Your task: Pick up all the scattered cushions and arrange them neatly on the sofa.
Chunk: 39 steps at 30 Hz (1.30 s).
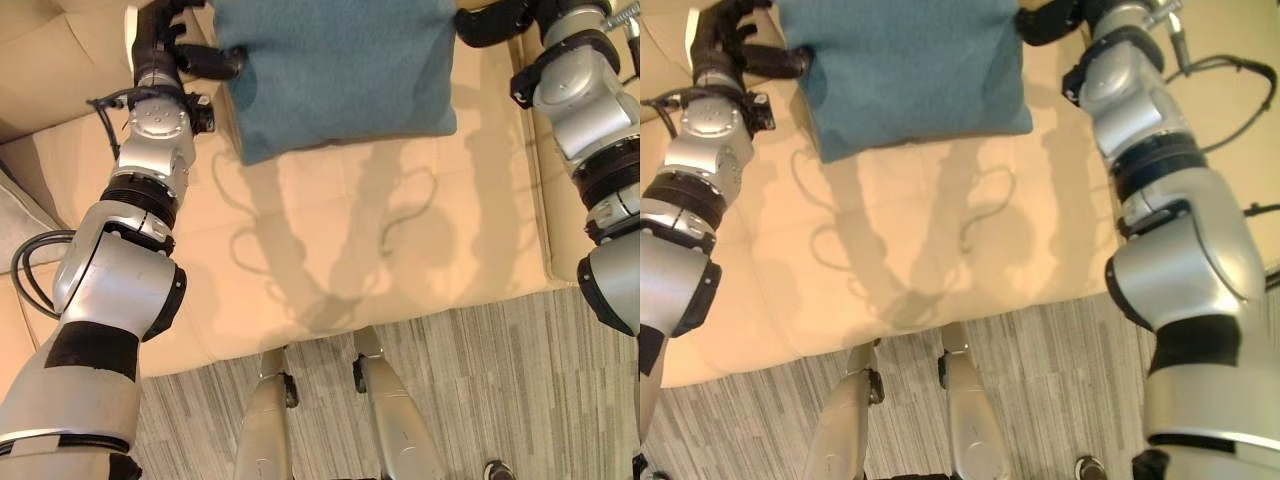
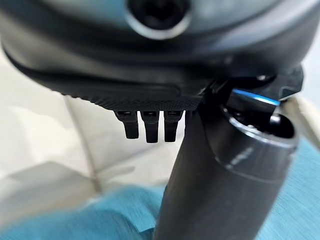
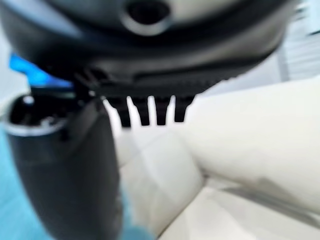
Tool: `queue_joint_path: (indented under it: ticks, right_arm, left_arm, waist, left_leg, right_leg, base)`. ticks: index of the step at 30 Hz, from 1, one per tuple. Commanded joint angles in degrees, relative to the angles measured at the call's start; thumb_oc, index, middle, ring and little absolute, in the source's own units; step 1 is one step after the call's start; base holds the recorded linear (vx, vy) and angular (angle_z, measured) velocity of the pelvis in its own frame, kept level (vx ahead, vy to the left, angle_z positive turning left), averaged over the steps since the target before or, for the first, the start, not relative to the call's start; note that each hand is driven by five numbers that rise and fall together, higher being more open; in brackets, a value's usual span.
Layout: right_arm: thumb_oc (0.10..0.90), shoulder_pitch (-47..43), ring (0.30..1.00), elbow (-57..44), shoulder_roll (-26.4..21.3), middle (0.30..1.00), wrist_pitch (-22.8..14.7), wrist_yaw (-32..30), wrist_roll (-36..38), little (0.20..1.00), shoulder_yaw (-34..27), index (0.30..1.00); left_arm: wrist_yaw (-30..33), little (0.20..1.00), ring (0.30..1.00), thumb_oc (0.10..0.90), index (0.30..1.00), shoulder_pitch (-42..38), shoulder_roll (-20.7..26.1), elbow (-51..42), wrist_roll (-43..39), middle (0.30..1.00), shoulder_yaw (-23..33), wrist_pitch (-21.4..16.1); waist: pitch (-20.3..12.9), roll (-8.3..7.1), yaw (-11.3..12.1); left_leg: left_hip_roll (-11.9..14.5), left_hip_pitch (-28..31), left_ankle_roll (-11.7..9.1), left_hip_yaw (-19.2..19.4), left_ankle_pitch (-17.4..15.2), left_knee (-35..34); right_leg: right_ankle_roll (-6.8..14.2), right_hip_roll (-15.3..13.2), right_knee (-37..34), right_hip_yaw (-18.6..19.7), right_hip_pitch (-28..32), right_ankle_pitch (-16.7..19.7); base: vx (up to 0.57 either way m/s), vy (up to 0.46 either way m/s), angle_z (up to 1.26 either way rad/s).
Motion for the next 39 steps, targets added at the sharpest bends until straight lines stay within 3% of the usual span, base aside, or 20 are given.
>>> queue_joint_path:
  ticks: [1, 3, 4, 5, 6, 7, 9, 10, 11, 12, 13, 15, 17, 25, 28, 30, 32, 33, 34, 39]
  right_arm:
    - [0.800, 5.7, 0.900, -3.9, -2.8, 0.900, -5.5, -2.8, 10.2, 0.900, -4.6, 0.900]
    - [0.800, 16.5, 0.900, -14.4, -3.8, 0.900, -8.7, -2.4, 23.3, 0.900, -14.5, 0.900]
    - [0.800, 20.6, 0.900, -18.5, -3.7, 0.900, -9.9, -2.2, 23.7, 0.900, -17.7, 0.900]
    - [0.800, 30.6, 0.900, -27.2, -6.8, 0.900, -10.3, -1.4, 17.6, 0.900, -22.3, 0.900]
    - [0.800, 31.3, 0.900, -27.7, -6.7, 0.900, -10.2, -1.5, 17.4, 0.900, -22.7, 0.900]
    - [0.800, 44.3, 0.900, -36.0, -8.4, 0.900, -10.5, 0.6, 12.7, 0.900, -28.6, 0.900]
    - [0.800, 51.8, 0.900, -39.5, -8.3, 0.900, -10.3, 0.9, 10.4, 0.900, -32.4, 0.900]
    - [0.800, 63.8, 0.900, -45.5, -7.8, 0.900, -10.2, 2.2, 6.9, 0.900, -39.1, 0.900]
    - [0.800, 69.6, 0.900, -47.2, -6.7, 0.900, -10.5, 3.2, 5.2, 0.900, -42.0, 0.900]
    - [0.800, 70.3, 0.900, -47.7, -6.6, 0.900, -10.3, 3.2, 5.1, 0.900, -42.2, 0.900]
    - [0.800, 82.8, 0.900, -51.1, -4.9, 0.900, -10.8, 5.6, -0.9, 0.900, -48.6, 0.900]
    - [0.800, 87.4, 0.900, -52.4, -4.2, 0.900, -11.1, 6.0, -4.5, 0.900, -51.7, 0.900]
    - [0.800, 97.4, 0.900, -51.6, 1.6, 0.900, -11.4, 8.1, -7.7, 0.900, -58.3, 0.900]
    - [0.800, 105.0, 0.900, -40.5, 13.9, 0.900, -8.9, 8.1, -8.1, 0.900, -59.2, 0.900]
    - [0.800, 100.9, 0.900, -28.3, 17.2, 0.900, -7.5, 5.9, -6.7, 0.900, -54.0, 0.900]
    - [0.800, 97.0, 0.900, -21.1, 17.9, 0.900, -7.7, 5.3, -5.0, 0.900, -50.8, 0.900]
    - [0.800, 96.5, 0.900, -20.2, 17.9, 0.900, -7.4, 5.5, -6.0, 0.900, -49.3, 0.900]
    - [0.800, 95.9, 0.900, -15.4, 18.3, 0.900, -6.9, 5.8, -5.4, 0.900, -48.4, 0.900]
    - [0.800, 95.4, 0.900, -14.1, 18.3, 0.900, -6.8, 5.6, -5.0, 0.900, -48.3, 0.900]
    - [0.800, 94.5, 0.900, -6.9, 20.3, 0.900, -5.6, 4.6, -4.1, 0.900, -48.3, 0.900]
  left_arm:
    - [2.1, 0.900, 0.900, 0.800, 0.900, -1.9, 8.9, -0.9, -7.8, 0.900, 3.5, -6.5]
    - [-0.7, 0.900, 0.900, 0.800, 0.900, 6.7, 8.8, -14.2, -27.1, 0.900, 11.0, -10.9]
    - [-2.6, 0.900, 0.900, 0.800, 0.900, 11.7, 9.2, -19.5, -26.0, 0.900, 10.7, -10.1]
    - [-3.3, 0.900, 0.900, 0.800, 0.900, 22.9, 11.2, -34.1, -22.8, 0.900, 9.7, -12.2]
    - [-3.1, 0.900, 0.900, 0.800, 0.900, 23.4, 11.2, -34.7, -22.6, 0.900, 9.8, -12.2]
    - [-3.3, 0.900, 0.900, 0.800, 0.900, 35.9, 11.6, -43.9, -20.0, 0.900, 10.5, -11.2]
    - [-3.7, 0.900, 0.900, 0.800, 0.900, 41.7, 10.4, -46.3, -20.3, 0.900, 11.6, -10.2]
    - [-6.5, 0.900, 0.900, 0.800, 0.900, 56.0, 10.4, -54.5, -21.2, 0.900, 16.0, -9.8]
    - [-8.5, 0.900, 0.900, 0.800, 0.900, 63.8, 10.0, -57.3, -21.7, 0.900, 18.7, -9.1]
    - [-8.4, 0.900, 0.900, 0.800, 0.900, 64.4, 10.0, -57.8, -21.6, 0.900, 18.8, -9.0]
    - [-10.5, 0.900, 0.900, 0.800, 0.900, 78.7, 8.4, -62.8, -18.1, 0.900, 25.7, -9.0]
    - [-12.5, 0.900, 0.900, 0.800, 0.900, 84.7, 6.8, -65.0, -18.2, 0.900, 28.6, -8.7]
    - [-16.2, 0.900, 0.900, 0.800, 0.900, 97.1, 2.4, -66.4, -14.1, 0.900, 34.0, -7.5]
    - [-14.5, 0.900, 0.900, 0.800, 0.900, 102.1, -10.9, -51.9, -10.6, 0.900, 39.4, -3.8]
    - [-11.9, 0.900, 0.900, 0.800, 0.900, 96.2, -13.0, -39.7, -6.2, 0.900, 37.3, -3.9]
    - [-12.2, 0.900, 0.900, 0.800, 0.900, 90.7, -14.5, -26.8, -2.6, 0.900, 35.5, -3.2]
    - [-13.1, 0.900, 0.900, 0.800, 0.900, 90.1, -15.3, -23.7, -1.1, 0.900, 34.6, -2.9]
    - [-14.5, 0.900, 0.900, 0.800, 0.900, 88.9, -18.0, -14.1, 2.6, 0.900, 33.6, -1.5]
    - [-14.7, 0.900, 0.900, 0.800, 0.900, 89.0, -19.1, -11.8, 4.9, 0.900, 33.3, -1.4]
    - [-11.4, 0.900, 0.900, 0.800, 0.900, 89.9, -22.0, -0.8, 17.7, 0.900, 33.7, 0.4]
  waist:
    - [-9.3, 1.01, 0.1]
    - [-9.7, 1.48, 0.3]
    - [-10.1, 1.81, 0.4]
    - [-11.5, 2.15, 0.7]
    - [-11.7, 2.09, 0.7]
    - [-13.6, 2.32, 0.6]
    - [-14.6, 2.05, 0.5]
    - [-15.9, 1.70, 0.2]
    - [-16.6, 1.69, 0.2]
    - [-16.8, 1.63, 0.2]
    - [-17.9, 1.05, 0.2]
    - [-18.8, 0.77, 0.3]
    - [-20.4, 0.05, 0.5]
    - [-22.6, -0.87, 1.1]
    - [-22.1, -0.29, 1.8]
    - [-20.9, -1.83, 1.3]
    - [-21.2, -2.26, 0.6]
    - [-21.7, -2.49, -1.3]
    - [-22.2, -2.25, -2.0]
    - [-24.0, -0.97, -4.0]
  left_leg:
    - [-0.8, -0.1, -1.5, -2.0, -4.5, 0.0]
    - [-0.8, 1.5, -1.4, -2.2, -5.1, 0.0]
    - [-0.8, 2.6, -1.2, -2.1, -5.4, 0.0]
    - [-0.9, 5.7, -0.9, -2.1, -6.4, 0.0]
    - [-0.9, 5.6, -0.9, -2.1, -6.2, 0.0]
    - [-0.8, 8.6, -0.4, -1.7, -7.1, 0.0]
    - [-0.9, 10.6, -0.1, -1.7, -7.6, 0.0]
    - [-0.9, 13.6, 0.3, -1.7, -8.3, 0.0]
    - [-1.0, 14.9, 0.4, -1.6, -8.6, 0.0]
    - [-1.0, 15.2, 0.4, -1.7, -8.6, 0.0]
    - [-0.9, 18.3, 0.6, -1.7, -9.7, 0.5]
    - [-0.9, 19.3, 0.8, -1.5, -10.3, 0.7]
    - [-0.6, 21.4, 1.3, -1.8, -12.3, 3.2]
    - [1.5, 25.7, 0.7, -2.9, -12.6, 5.0]
    - [3.4, 22.5, -2.7, -6.7, -3.1, 1.3]
    - [2.5, 22.0, -1.6, -8.3, -6.7, 5.0]
    - [2.3, 22.0, -0.4, -7.5, -9.4, 8.1]
    - [3.3, 25.1, 0.1, -3.1, -12.9, 16.0]
    - [3.7, 26.9, 0.2, -2.1, -14.1, 19.8]
    - [-0.5, 33.9, -0.6, -7.6, -15.1, 28.1]
  right_leg:
    - [9.7, -5.1, 4.6, -1.7, 6.0, -13.8]
    - [9.7, -5.4, 4.4, -2.0, 7.9, -14.1]
    - [9.7, -5.6, 4.3, -2.1, 8.9, -14.3]
    - [9.6, -6.0, 4.2, -3.0, 12.0, -15.1]
    - [9.6, -6.0, 4.1, -3.0, 11.9, -14.9]
    - [9.4, -6.3, 4.4, -3.9, 14.5, -15.6]
    - [9.3, -6.3, 4.7, -4.3, 16.4, -16.2]
    - [9.2, -6.6, 6.0, -5.1, 18.9, -17.3]
    - [9.2, -6.6, 6.3, -5.3, 20.0, -17.5]
    - [9.2, -6.7, 6.3, -5.4, 20.2, -17.5]
    - [9.2, -6.9, 7.0, -5.7, 22.8, -18.3]
    - [9.2, -6.9, 7.1, -5.7, 23.8, -18.6]
    - [8.9, -6.8, 8.3, -5.7, 26.4, -19.8]
    - [6.9, -4.8, 9.3, -7.1, 32.5, -23.3]
    - [5.9, -3.3, 9.4, -9.4, 31.2, -24.1]
    - [5.3, -4.4, 10.9, -10.0, 28.6, -23.3]
    - [5.2, -5.2, 11.5, -10.8, 27.0, -22.6]
    - [4.7, -5.8, 12.0, -10.7, 24.9, -21.5]
    - [4.5, -5.8, 12.3, -10.6, 23.7, -21.0]
    - [5.4, -5.0, 14.1, -8.3, 18.4, -16.9]
  base:
    - [0.04, 0.005, -0.04]
    - [0.07, 0.028, -0.02]
    - [0.16, 0.046, 0.01]
    - [0.14, 0.031, 0.00]
    - [0.27, 0.016, 0.01]
    - [0.20, 0.001, 0.13]
    - [0.20, -0.007, 0.24]
    - [0.18, -0.007, 0.16]
    - [0.18, -0.007, 0.08]
    - [0.16, -0.012, -0.05]
    - [0.14, -0.023, -0.06]
    - [0.12, -0.027, -0.03]
    - [0.09, -0.045, 0.02]
    - [-0.07, -0.100, 0.09]
    - [-0.43, -0.030, 0.16]
    - [-0.54, -0.002, 0.32]
    - [-0.40, 0.017, 0.16]
    - [-0.41, 0.061, -0.02]
    - [-0.41, 0.060, 0.03]
    - [-0.28, 0.146, 0.01]
